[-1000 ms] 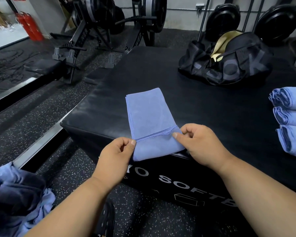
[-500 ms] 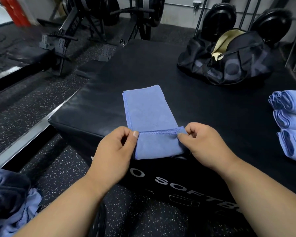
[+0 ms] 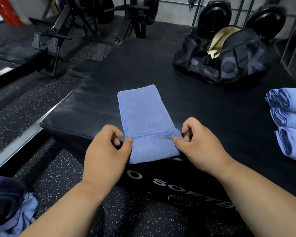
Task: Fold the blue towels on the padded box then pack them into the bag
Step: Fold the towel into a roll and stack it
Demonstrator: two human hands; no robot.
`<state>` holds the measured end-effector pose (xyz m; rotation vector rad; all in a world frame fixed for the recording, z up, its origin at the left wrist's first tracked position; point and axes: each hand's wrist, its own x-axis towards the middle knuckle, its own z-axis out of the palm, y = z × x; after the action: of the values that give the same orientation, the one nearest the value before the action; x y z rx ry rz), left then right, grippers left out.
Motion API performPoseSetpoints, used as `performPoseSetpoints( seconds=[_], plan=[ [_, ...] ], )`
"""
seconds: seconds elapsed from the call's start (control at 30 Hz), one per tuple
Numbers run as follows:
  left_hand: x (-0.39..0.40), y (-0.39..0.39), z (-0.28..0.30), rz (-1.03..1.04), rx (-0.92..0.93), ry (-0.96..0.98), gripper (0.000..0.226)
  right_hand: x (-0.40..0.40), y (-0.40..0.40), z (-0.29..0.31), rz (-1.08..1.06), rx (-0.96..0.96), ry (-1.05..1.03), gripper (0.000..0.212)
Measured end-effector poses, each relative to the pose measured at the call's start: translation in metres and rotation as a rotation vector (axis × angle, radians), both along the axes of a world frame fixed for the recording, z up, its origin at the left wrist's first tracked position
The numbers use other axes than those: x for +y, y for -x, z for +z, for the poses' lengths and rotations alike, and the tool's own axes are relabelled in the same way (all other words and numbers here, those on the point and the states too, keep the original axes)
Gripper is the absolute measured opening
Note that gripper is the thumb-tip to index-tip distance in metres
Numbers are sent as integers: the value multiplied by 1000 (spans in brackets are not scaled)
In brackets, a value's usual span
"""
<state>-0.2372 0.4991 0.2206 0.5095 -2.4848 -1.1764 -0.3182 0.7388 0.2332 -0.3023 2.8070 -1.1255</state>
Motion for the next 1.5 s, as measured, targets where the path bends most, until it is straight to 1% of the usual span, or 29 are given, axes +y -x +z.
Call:
performPoseSetpoints(
  seconds=[0.07,0.1,0.13,0.17,0.27,0.37,0.43,0.5,0.6,0.63,0.67,0.73,0.9,1.0,1.07,1.13,1.17,1.2,1.3,1.4,1.47,1.5],
  plan=[
    [2,-2,3,-133,180,188,14,1,1,-1,7,6,9,25],
    [3,-2,1,-225,236,256,8,2,0,-2,15,6,21,24],
    [3,-3,-1,-304,248,300,11,2,-1,-3,24,12,31,22],
    [3,-3,-4,-375,232,326,17,2,-2,-3,31,20,40,19],
    [-1,-4,-10,-530,106,426,41,4,-4,-3,45,13,83,10],
    [-12,-4,-11,-633,3,509,68,8,-4,-2,69,3,119,4],
    [-19,-2,-11,-666,-34,539,76,12,-2,-1,115,-4,138,5],
    [-25,0,-11,-674,-41,531,77,20,-1,0,198,-29,133,13],
    [-30,3,-13,-684,-4,508,66,30,-1,1,335,-49,18,51],
    [-31,3,-14,-686,6,508,62,31,-1,-1,352,-30,-21,59],
    [-31,3,-14,-684,12,510,58,31,0,-2,353,-6,-43,62],
    [-32,3,-14,-664,13,505,52,29,0,-4,330,42,-43,59],
    [-32,1,-7,-631,3,452,51,26,2,-3,323,87,-75,55],
    [-34,-1,-3,-617,41,422,48,24,1,0,302,139,-1,32],
    [-34,-4,-1,-598,60,405,53,23,0,3,285,165,66,24],
    [-33,-5,1,-599,58,410,65,21,-2,4,296,177,112,23],
    [-32,-4,2,-602,62,417,68,20,-2,4,304,177,129,24],
    [-31,-3,2,-603,73,420,65,19,-2,3,311,176,145,26],
    [-31,-1,4,-601,97,431,49,16,-3,2,316,182,191,33],
    [-33,-4,8,-537,110,384,44,15,-4,4,315,108,210,28],
    [-33,-5,9,-504,100,284,37,16,-2,3,304,56,232,25],
    [-33,-6,9,-496,83,182,31,16,-2,2,299,38,256,23]
  ],
)
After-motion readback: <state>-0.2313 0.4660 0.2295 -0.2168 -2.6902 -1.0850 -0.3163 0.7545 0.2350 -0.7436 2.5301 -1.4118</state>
